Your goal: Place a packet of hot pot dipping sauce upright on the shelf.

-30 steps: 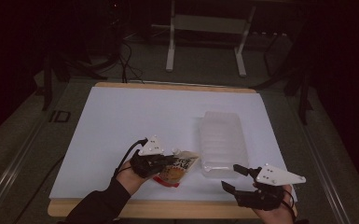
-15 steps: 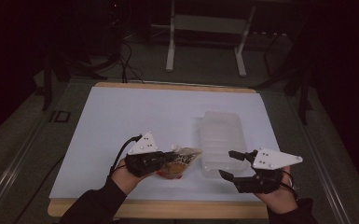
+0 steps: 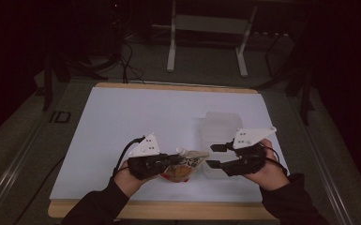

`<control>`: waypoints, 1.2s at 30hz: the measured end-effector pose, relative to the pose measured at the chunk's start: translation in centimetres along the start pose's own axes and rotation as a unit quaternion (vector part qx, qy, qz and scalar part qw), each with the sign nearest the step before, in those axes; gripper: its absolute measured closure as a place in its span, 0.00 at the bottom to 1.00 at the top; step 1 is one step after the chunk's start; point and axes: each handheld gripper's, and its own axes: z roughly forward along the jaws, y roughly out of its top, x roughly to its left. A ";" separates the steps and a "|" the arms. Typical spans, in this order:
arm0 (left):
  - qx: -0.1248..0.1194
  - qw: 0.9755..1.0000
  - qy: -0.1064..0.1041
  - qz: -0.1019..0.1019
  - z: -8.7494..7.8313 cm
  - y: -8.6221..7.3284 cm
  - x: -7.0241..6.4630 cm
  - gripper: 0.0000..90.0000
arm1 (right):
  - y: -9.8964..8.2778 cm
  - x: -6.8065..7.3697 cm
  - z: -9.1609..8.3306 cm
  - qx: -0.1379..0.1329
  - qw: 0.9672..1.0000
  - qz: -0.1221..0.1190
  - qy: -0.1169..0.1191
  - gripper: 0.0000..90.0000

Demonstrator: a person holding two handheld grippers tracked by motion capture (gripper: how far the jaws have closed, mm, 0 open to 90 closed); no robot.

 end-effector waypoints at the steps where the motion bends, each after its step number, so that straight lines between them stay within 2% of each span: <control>1: 0.000 1.000 -0.001 0.000 0.0 0.0 0.0 1.00 | 0.0 0.0 0.0 0.000 1.000 0.000 0.000 0.55; 3: -0.001 1.000 -0.001 0.001 0.1 0.0 0.0 1.00 | 0.1 -0.1 0.2 0.006 1.000 -0.004 0.007 0.55; 4: -0.005 1.000 -0.006 0.000 0.2 0.0 -0.1 1.00 | 0.8 -0.5 1.0 0.028 0.999 -0.016 0.026 0.63; 5: -0.005 1.000 -0.006 0.000 0.2 0.0 -0.1 1.00 | 0.8 -0.5 1.0 0.028 0.999 -0.016 0.026 0.63; 7: -0.004 1.000 -0.011 0.003 0.3 0.0 -0.2 1.00 | 1.2 -1.1 1.4 0.031 0.997 -0.012 0.065 0.69; 10: -0.005 1.000 -0.013 0.004 0.4 0.0 -0.2 1.00 | 1.4 -1.3 1.6 0.038 0.997 -0.015 0.067 0.69; 12: -0.006 1.000 -0.012 0.005 0.5 0.0 -0.2 1.00 | 1.6 -1.3 1.8 0.052 0.996 -0.026 0.070 0.73; 17: -0.012 1.000 -0.014 -0.001 0.6 -0.1 -0.2 1.00 | 1.6 -1.4 2.1 0.067 0.994 -0.030 0.079 0.80; 18: -0.010 1.000 -0.009 0.002 0.7 -0.1 -0.3 1.00 | 1.6 -1.5 2.1 0.067 0.994 -0.027 0.081 0.82; 20: -0.009 1.000 -0.013 0.002 0.8 -0.3 -0.3 1.00 | 1.5 -1.6 2.1 0.065 0.994 -0.028 0.085 0.86; 21: -0.008 1.000 -0.016 -0.002 0.9 -0.3 -0.3 1.00 | 1.4 -1.7 2.2 0.067 0.993 -0.033 0.091 0.90; 24: -0.005 1.000 -0.014 0.001 1.0 -0.4 -0.3 1.00 | 1.5 -1.5 2.4 0.080 0.992 -0.046 0.088 0.96; 36: -0.015 1.000 -0.024 -0.010 0.8 -0.4 -0.1 0.99 | 2.4 -1.1 2.1 0.091 0.991 -0.065 0.073 1.00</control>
